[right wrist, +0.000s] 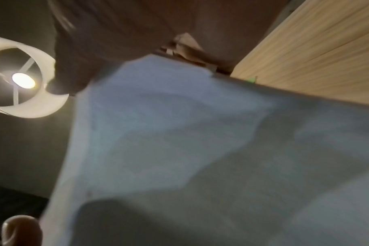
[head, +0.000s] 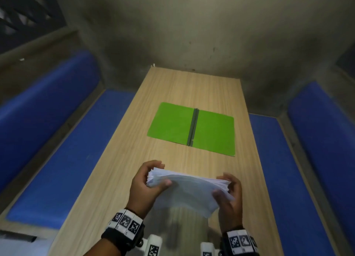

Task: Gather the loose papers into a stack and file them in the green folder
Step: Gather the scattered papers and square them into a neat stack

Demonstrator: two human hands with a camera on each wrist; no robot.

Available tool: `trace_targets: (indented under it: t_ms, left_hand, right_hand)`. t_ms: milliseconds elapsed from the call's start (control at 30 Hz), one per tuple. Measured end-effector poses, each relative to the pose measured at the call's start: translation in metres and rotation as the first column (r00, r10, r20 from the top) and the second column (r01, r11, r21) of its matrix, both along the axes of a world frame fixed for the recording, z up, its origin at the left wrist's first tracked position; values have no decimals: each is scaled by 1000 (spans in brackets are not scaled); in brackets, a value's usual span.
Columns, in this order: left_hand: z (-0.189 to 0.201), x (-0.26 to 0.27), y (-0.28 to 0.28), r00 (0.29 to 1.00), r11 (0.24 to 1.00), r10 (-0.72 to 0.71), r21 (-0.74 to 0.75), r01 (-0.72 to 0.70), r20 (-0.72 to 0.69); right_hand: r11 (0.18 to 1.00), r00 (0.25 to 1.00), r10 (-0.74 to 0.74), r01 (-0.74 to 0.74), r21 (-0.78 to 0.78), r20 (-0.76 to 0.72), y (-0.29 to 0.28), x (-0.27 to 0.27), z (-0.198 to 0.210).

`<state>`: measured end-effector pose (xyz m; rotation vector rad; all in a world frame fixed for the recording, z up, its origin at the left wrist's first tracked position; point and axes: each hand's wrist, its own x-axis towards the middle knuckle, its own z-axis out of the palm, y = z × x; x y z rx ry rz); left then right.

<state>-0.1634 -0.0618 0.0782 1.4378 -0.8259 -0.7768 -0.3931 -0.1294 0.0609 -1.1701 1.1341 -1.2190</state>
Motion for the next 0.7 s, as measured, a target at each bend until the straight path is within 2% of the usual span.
trace_targets:
  t_ms: [67, 133, 233, 300, 467, 567, 700]
  left_hand:
    - [14, -7, -2, 999, 995, 40, -95, -39, 12]
    - [25, -18, -7, 994, 989, 100, -116, -94, 46]
    - [21, -26, -13, 978, 979, 201, -38, -199, 53]
    - [11, -24, -15, 969, 968, 248, 35, -248, 26]
    - [8, -24, -13, 970, 972, 235, 13, -237, 66]
    - [6, -24, -12, 976, 976, 218, 15, -219, 26]
    - [-12, -14, -2, 995, 995, 102, -7, -102, -7]
  right_hand:
    - [992, 993, -79, 86, -91, 87, -3, 6, 11]
    - [981, 989, -137, 143, -133, 52, -1, 19, 22]
    - [965, 975, -206, 189, -183, -82, 1, 32, 28]
    - [958, 965, -240, 218, -187, -103, -1, 33, 26]
    - [945, 962, -253, 222, -241, -106, -6, 33, 24]
    - [951, 947, -281, 254, -175, -155, -3, 36, 16]
    - [964, 965, -244, 230, -131, -99, -5, 34, 14]
